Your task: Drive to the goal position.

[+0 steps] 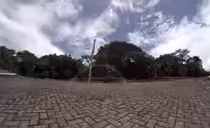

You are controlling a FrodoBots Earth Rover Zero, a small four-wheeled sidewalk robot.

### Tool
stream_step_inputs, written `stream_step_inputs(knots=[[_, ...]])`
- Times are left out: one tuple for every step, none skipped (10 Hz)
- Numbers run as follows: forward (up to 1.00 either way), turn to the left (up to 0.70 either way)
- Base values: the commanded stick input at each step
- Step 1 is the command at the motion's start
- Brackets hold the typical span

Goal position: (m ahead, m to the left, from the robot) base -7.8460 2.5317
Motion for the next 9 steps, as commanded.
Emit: stream_step_inputs(knots=[[0.0,0.0],[0.0,0.0],[0.0,0.0],[0.0,0.0],[0.0,0.0],[0.0,0.0],[0.0,0.14],[0.0,0.45],[0.0,0.45]])
